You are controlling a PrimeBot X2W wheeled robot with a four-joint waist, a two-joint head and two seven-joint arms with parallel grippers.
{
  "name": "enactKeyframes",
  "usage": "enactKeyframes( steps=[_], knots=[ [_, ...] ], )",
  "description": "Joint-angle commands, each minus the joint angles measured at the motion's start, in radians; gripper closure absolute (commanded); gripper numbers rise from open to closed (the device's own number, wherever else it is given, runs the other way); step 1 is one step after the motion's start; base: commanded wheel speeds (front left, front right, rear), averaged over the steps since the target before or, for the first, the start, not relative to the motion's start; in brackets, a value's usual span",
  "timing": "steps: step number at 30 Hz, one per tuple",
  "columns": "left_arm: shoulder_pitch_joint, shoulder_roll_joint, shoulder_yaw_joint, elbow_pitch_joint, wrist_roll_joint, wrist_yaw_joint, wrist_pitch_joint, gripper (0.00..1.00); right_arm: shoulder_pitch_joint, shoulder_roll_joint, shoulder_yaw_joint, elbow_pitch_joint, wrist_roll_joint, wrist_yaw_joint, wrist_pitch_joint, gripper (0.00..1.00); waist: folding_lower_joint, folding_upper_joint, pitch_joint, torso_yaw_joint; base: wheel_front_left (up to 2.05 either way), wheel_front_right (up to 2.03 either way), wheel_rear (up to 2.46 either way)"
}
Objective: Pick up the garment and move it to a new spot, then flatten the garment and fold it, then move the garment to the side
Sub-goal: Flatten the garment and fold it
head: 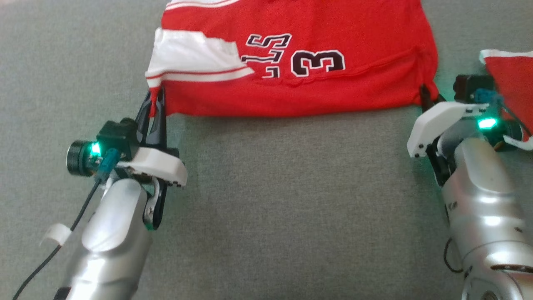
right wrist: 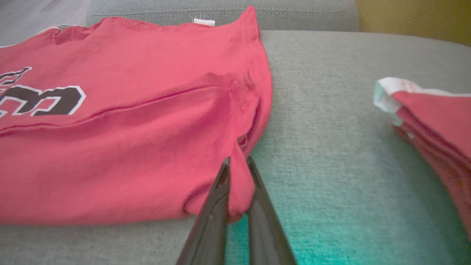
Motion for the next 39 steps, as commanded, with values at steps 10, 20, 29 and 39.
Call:
enactKeyframes(
  steps=[10,20,29,39],
  knots=[
    [0.09,0.058,0.001,0.029,0.0,0.004,0.04,1.0,0.117,0.009,0.012,-0.029,0.04,-0.001,-0.089,1.0,-0.0001,0.0,-0.129,-0.03,0.0,0.0,0.0],
    [0.212,0.091,-0.021,-0.026,-0.014,0.001,0.089,1.0,0.297,0.009,0.078,-0.156,0.183,-0.001,-0.046,1.0,-0.0001,0.0,-0.223,-0.056,0.0,0.0,0.0],
    [0.326,0.122,-0.04,-0.154,-0.03,0.01,0.171,1.0,0.468,0.009,0.087,-0.378,0.212,-0.001,0.092,1.0,-0.0001,0.0,-0.273,-0.062,0.0,0.0,0.0],
    [0.412,0.161,-0.066,-0.292,-0.041,0.023,0.279,1.0,0.641,0.009,0.085,-0.675,0.256,-0.001,0.269,1.0,-0.0001,0.0,-0.281,-0.047,0.0,0.0,0.0]
  ],
)
